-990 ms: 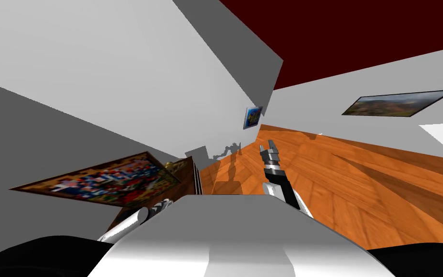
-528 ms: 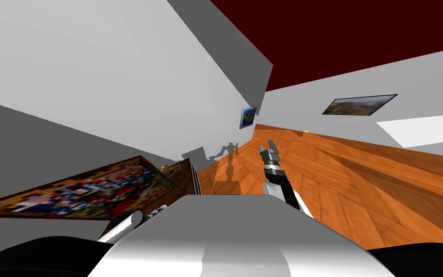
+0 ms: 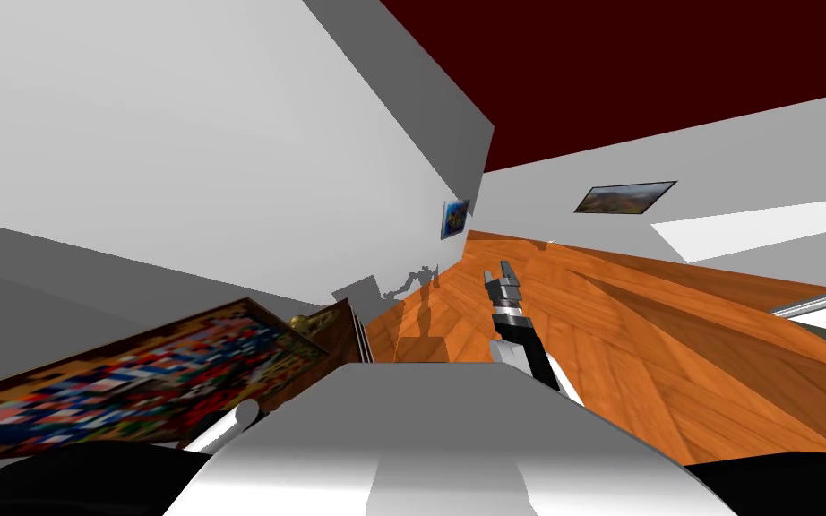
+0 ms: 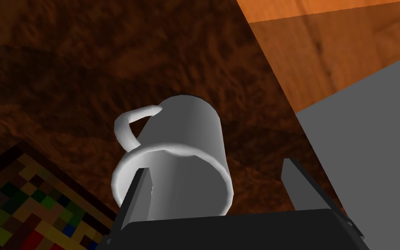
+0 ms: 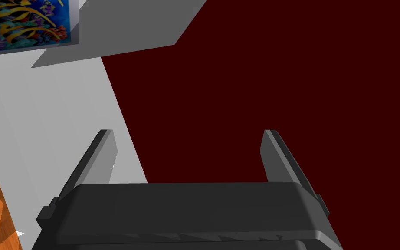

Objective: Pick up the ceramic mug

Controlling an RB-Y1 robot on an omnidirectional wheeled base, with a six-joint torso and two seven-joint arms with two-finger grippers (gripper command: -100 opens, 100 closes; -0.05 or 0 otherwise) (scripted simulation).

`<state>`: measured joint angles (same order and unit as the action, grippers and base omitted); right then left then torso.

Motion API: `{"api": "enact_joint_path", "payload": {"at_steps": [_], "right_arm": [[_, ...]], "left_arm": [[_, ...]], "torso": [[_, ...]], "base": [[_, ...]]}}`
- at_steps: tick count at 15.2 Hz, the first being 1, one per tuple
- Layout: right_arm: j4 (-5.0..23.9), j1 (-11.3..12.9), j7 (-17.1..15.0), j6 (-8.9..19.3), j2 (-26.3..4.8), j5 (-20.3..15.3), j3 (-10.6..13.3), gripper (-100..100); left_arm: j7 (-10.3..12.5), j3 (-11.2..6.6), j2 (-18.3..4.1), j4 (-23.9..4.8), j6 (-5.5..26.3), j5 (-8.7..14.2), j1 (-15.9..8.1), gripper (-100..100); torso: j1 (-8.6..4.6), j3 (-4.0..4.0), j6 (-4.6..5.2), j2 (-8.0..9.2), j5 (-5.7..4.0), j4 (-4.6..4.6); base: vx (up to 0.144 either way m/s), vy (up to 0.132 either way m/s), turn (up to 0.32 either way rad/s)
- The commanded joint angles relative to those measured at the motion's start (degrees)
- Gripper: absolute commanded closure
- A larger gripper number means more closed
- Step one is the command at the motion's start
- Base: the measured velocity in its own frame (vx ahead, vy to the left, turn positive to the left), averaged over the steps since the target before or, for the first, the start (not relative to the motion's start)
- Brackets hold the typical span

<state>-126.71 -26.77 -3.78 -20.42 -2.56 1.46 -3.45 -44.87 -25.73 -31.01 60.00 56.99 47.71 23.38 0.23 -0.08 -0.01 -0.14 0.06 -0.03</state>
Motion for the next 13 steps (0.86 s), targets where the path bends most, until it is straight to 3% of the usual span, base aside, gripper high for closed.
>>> {"api": "enact_joint_path", "payload": {"at_steps": [1, 3, 4, 5, 9, 10, 12, 13], "right_arm": [[0.0, 0.0, 0.0, 0.0, 0.0, 0.0, 0.0, 0], [0.0, 0.0, 0.0, 0.0, 0.0, 0.0, 0.0, 0], [0.0, 0.0, 0.0, 0.0, 0.0, 0.0, 0.0, 0], [0.0, 0.0, 0.0, 0.0, 0.0, 0.0, 0.0, 0], [0.0, 0.0, 0.0, 0.0, 0.0, 0.0, 0.0, 0], [0.0, 0.0, 0.0, 0.0, 0.0, 0.0, 0.0, 0], [0.0, 0.0, 0.0, 0.0, 0.0, 0.0, 0.0, 0], [0.0, 0.0, 0.0, 0.0, 0.0, 0.0, 0.0, 0]], "left_arm": [[0.5, 0.86, 1.0, -1.7, -1.9, -0.9, -1.1, -100], [0.9, 1.46, 1.7, -2.4, -3.0, -1.6, -1.8, -100], [0.7, 1.07, 1.2, -1.8, -2.1, -1.2, -1.3, -100], [0.8, 1.16, 1.3, -1.9, -2.4, -1.3, -1.4, 100], [0.8, 1.16, 1.3, -2.0, -2.3, -1.3, -1.4, 100], [-0.1, 0.06, 0.0, -0.6, -0.4, 0.0, -0.3, 100], [-0.4, -0.34, -0.5, -0.1, 0.3, 0.5, 0.2, 100], [-0.1, 0.13, 0.0, -0.8, -0.7, 0.0, -0.4, 100]], "torso": [[0.00, 0.00, 0.00, 0.00, 0.00, 0.00], [0.05, 0.04, 0.00, 0.07, 0.01, 0.01], [0.06, 0.05, -0.01, 0.09, 0.01, 0.02], [0.01, 0.04, -0.01, 0.07, 0.00, 0.02], [-0.10, 0.00, 0.02, -0.03, -0.03, 0.02], [-0.10, 0.00, 0.02, -0.04, -0.02, 0.02], [-0.27, -0.05, -0.01, -0.13, -0.09, 0.02], [-0.31, -0.06, 0.00, -0.16, -0.09, 0.02]], "base": [[-0.030, 0.048, -0.036], [-0.041, 0.047, -0.025], [-0.023, 0.027, -0.014], [-0.008, 0.011, -0.003], [-0.002, 0.002, 0.003], [0.023, -0.036, 0.029], [0.041, -0.054, 0.043], [0.023, -0.031, 0.020]]}}
